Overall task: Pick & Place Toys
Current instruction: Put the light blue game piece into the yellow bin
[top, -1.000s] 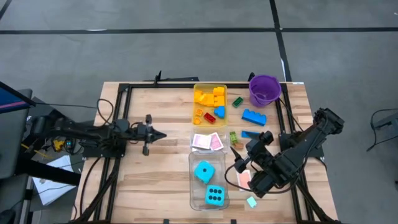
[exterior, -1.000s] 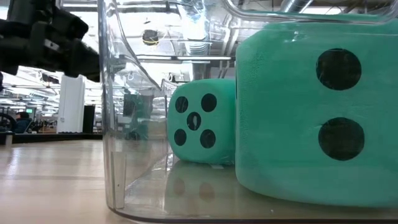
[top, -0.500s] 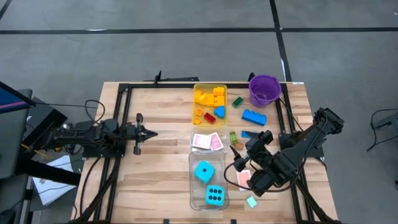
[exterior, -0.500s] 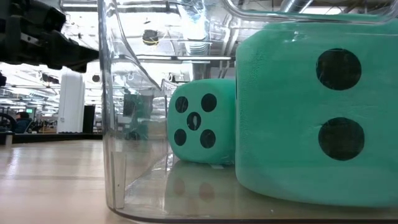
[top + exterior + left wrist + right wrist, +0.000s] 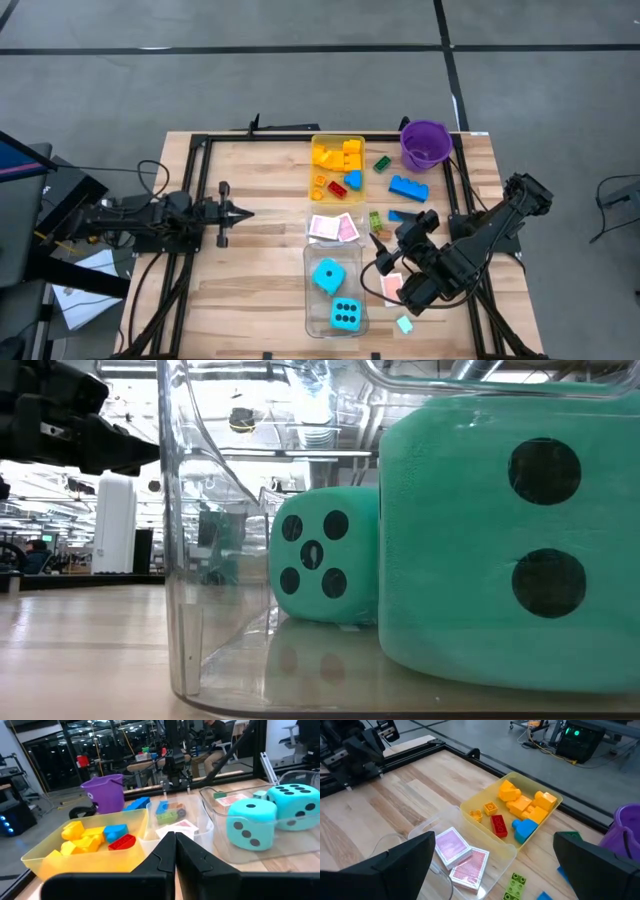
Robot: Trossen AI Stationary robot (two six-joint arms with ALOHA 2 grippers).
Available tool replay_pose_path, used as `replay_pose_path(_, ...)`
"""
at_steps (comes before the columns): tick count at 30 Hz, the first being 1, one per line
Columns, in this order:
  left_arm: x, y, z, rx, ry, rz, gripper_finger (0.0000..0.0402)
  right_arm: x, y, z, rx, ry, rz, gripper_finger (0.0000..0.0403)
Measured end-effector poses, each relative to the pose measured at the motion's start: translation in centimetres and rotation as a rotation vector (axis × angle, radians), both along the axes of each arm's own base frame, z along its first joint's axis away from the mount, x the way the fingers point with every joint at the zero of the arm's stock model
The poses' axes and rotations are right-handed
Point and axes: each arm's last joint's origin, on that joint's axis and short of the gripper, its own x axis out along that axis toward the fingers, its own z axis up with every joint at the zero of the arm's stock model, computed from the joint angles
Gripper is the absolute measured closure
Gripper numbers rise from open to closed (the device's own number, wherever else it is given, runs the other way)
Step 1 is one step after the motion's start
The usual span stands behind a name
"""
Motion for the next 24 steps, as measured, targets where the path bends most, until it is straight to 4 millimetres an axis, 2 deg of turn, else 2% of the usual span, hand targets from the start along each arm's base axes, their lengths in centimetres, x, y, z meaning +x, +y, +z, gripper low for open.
replay_pose_path(13, 0.7, 0.0, -0.6, -0.002, 0.074, 0.004, 0.0396, -0.2, -0.4, -0.1, 0.058, -0.013, -0.056, 0.0005)
replay_pose_path(24, 0.9, 0.0, -1.1, -0.004, 0.128, 0.003, 0.0392, 0.3, 0.2, -0.2, 0.095, 0.003, -0.014, 0.0005)
